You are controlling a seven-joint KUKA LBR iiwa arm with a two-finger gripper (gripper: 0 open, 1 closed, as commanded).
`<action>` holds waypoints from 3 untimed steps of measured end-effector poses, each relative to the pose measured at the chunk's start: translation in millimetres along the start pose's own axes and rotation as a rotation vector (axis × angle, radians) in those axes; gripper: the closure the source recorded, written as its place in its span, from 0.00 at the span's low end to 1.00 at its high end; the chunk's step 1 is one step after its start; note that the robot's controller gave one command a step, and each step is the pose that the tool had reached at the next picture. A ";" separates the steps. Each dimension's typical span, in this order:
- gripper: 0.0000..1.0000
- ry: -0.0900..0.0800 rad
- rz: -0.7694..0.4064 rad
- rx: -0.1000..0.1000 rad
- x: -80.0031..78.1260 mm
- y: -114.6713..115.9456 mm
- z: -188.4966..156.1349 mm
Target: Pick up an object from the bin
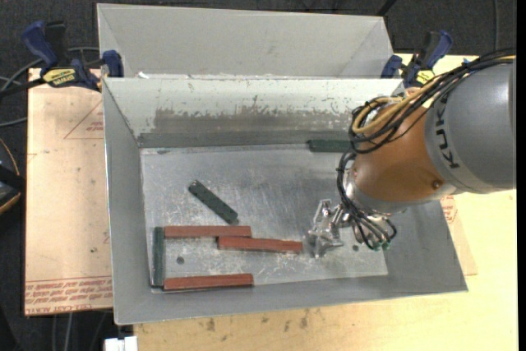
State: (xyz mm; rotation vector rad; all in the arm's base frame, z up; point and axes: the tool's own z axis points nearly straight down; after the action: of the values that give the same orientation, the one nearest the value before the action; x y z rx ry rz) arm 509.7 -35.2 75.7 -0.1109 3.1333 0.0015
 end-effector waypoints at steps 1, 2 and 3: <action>1.00 0.000 0.000 0.000 0.0 0.0 0.0; 1.00 0.010 0.039 -0.001 1.1 5.6 -49.0; 0.00 0.005 0.056 -0.001 -11.5 39.7 -14.2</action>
Offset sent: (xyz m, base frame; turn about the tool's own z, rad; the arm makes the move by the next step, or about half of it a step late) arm 0.0015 0.0097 0.0983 0.0695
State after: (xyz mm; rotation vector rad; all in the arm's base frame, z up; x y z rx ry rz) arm 518.2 5.2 90.0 -0.0225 3.1405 0.0023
